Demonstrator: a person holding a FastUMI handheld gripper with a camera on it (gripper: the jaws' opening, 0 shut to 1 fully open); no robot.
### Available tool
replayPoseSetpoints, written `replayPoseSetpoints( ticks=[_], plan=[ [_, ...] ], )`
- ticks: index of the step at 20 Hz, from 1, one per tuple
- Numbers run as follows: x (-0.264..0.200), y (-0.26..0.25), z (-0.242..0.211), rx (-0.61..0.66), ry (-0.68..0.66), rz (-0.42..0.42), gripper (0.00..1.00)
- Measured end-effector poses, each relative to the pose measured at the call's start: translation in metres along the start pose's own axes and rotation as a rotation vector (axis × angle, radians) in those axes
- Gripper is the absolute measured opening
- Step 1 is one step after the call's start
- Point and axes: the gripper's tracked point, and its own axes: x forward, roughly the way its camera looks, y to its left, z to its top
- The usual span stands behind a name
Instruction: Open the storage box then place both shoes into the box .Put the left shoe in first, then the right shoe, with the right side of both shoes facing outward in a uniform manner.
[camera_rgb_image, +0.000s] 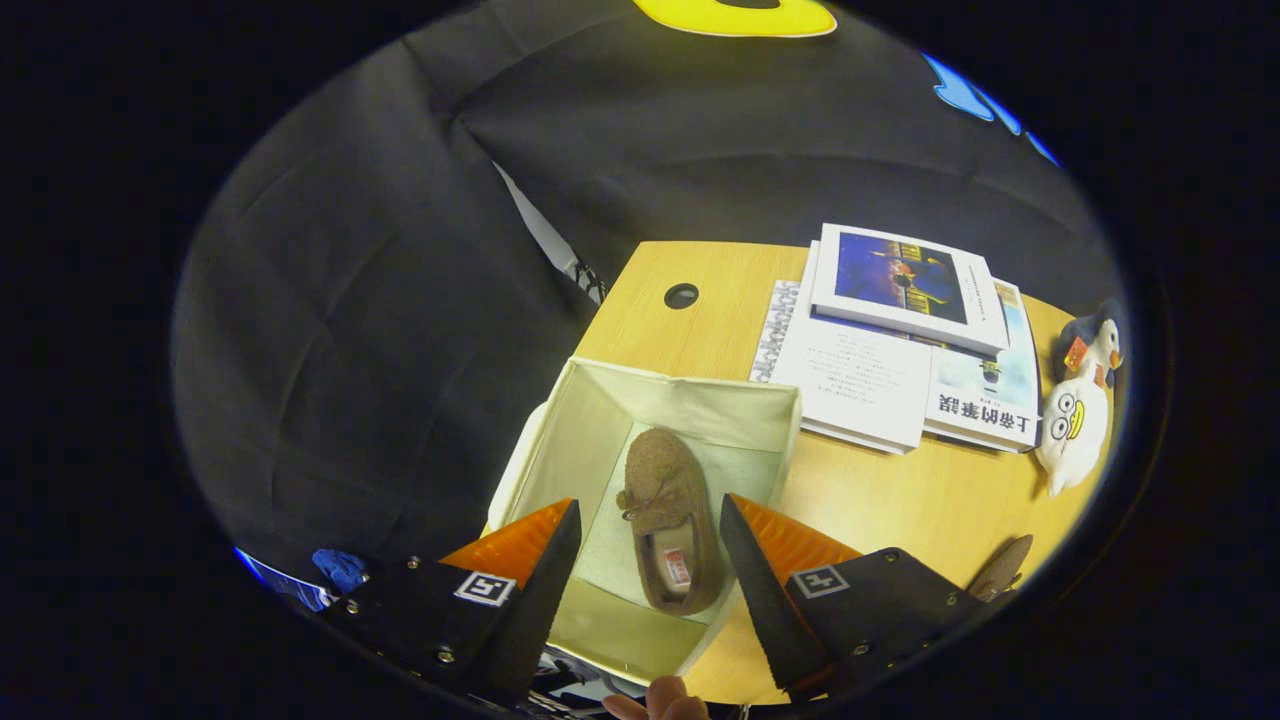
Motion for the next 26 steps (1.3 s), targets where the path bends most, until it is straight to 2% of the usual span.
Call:
replayPoseSetpoints(
  ticks=[3, 5, 12, 16, 26],
  plan=[
    [-0.017, -0.015, -0.001, 0.008, -0.008, 0.000, 0.88],
    [-0.027, -0.026, -0.003, 0.016, -0.016, 0.001, 0.96],
    [-0.073, -0.079, -0.022, 0.006, -0.049, 0.003, 0.96],
    [-0.095, -0.113, -0.030, 0.044, -0.069, 0.000, 0.96],
    [-0.136, -0.203, -0.061, 0.076, -0.115, -0.093, 0.96]
  ],
)
